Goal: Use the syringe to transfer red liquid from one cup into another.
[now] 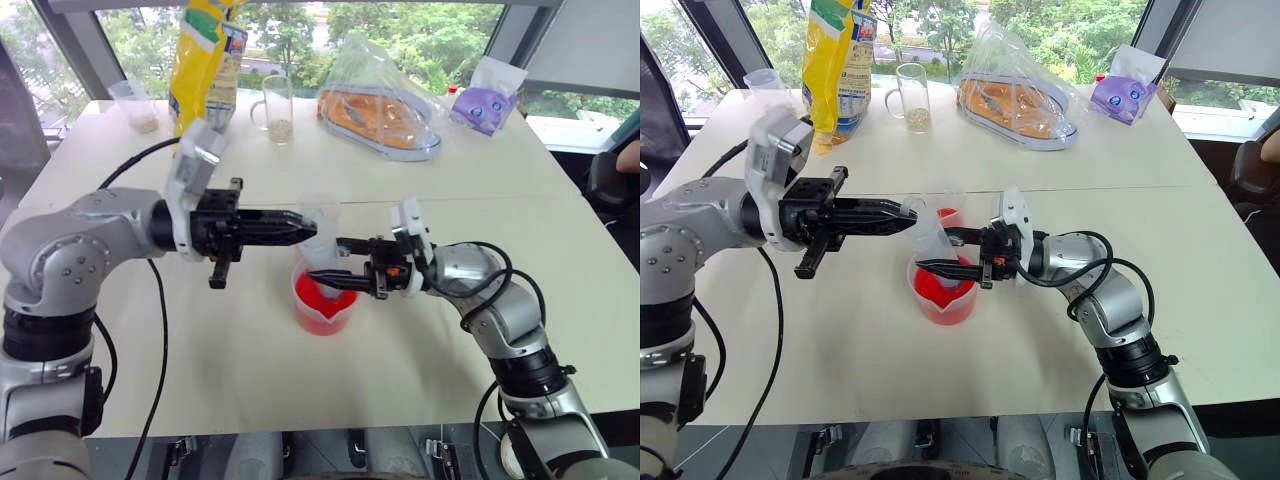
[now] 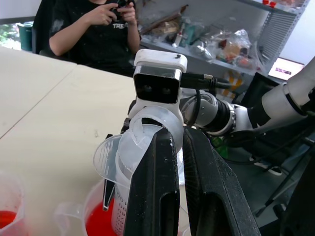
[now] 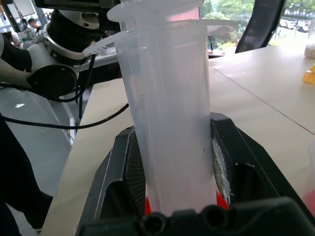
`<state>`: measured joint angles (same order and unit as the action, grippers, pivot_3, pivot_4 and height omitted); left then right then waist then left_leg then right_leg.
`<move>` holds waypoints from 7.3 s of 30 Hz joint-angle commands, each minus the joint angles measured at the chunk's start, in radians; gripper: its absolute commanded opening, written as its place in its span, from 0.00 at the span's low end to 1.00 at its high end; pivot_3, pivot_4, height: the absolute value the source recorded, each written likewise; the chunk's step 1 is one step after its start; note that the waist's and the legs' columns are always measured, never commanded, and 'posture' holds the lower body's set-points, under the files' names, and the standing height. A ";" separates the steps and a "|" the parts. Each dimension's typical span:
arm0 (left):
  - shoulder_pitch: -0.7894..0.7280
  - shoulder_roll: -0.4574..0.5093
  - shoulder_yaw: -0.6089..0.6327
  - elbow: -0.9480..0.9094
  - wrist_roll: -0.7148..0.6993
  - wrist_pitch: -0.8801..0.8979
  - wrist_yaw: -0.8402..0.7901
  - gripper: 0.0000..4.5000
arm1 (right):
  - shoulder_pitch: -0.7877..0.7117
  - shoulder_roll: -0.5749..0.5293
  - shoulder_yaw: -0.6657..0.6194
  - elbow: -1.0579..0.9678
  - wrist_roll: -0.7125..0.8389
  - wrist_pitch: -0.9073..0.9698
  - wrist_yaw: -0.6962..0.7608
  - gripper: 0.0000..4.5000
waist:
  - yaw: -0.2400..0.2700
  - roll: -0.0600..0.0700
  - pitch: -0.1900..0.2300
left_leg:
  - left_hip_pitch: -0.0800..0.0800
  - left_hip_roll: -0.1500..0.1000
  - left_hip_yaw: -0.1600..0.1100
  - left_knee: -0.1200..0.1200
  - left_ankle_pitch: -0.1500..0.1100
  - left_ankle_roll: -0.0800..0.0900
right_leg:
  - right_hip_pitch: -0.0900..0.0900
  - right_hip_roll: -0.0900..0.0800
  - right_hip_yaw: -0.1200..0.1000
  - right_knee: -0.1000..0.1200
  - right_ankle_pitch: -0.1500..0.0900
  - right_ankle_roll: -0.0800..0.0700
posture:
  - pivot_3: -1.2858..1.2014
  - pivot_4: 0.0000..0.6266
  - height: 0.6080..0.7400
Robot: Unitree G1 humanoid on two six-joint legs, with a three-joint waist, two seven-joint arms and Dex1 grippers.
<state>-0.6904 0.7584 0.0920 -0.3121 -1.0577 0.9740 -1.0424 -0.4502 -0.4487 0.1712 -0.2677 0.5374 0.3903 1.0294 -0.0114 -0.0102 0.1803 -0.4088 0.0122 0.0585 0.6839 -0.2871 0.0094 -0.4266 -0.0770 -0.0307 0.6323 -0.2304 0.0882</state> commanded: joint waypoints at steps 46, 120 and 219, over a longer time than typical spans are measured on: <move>-0.050 0.054 0.012 0.079 0.084 -0.047 -0.051 0.91 | -0.080 0.034 -0.047 -0.086 0.083 0.080 -0.036 0.32 | 0.000 0.000 0.000 | 0.000 0.000 0.000 0.000 0.000 0.000 | 0.000 0.000 0.000 0.000 0.000 0.000 | 0.52 0.24 1.00; -0.307 -0.207 0.002 0.442 0.403 -0.357 0.109 0.48 | -0.556 0.271 -0.147 0.897 -0.199 -0.365 0.076 0.32 | -0.007 0.000 0.001 | -0.001 0.000 0.001 -0.001 0.001 -0.002 | -0.002 0.000 0.000 0.001 0.000 0.000 | 0.52 0.24 1.00; 0.256 0.196 0.143 -0.006 0.297 -0.307 -0.207 0.99 | -0.755 -0.231 -0.227 0.534 -0.038 1.192 -0.465 0.32 | -0.008 0.002 0.002 | -0.002 0.001 0.001 -0.004 0.000 -0.001 | -0.004 -0.006 0.000 -0.002 -0.002 -0.006 | 0.52 0.24 1.00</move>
<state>-0.4336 0.9567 0.2113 -0.2967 -0.7410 0.6871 -1.2491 -1.2256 -0.6552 -0.0760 0.2797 0.5161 1.5458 0.5801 -0.0189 -0.0084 0.1818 -0.4113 0.0135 0.0593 0.6796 -0.2871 0.0088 -0.4308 -0.0824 -0.0310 0.6307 -0.2325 0.0823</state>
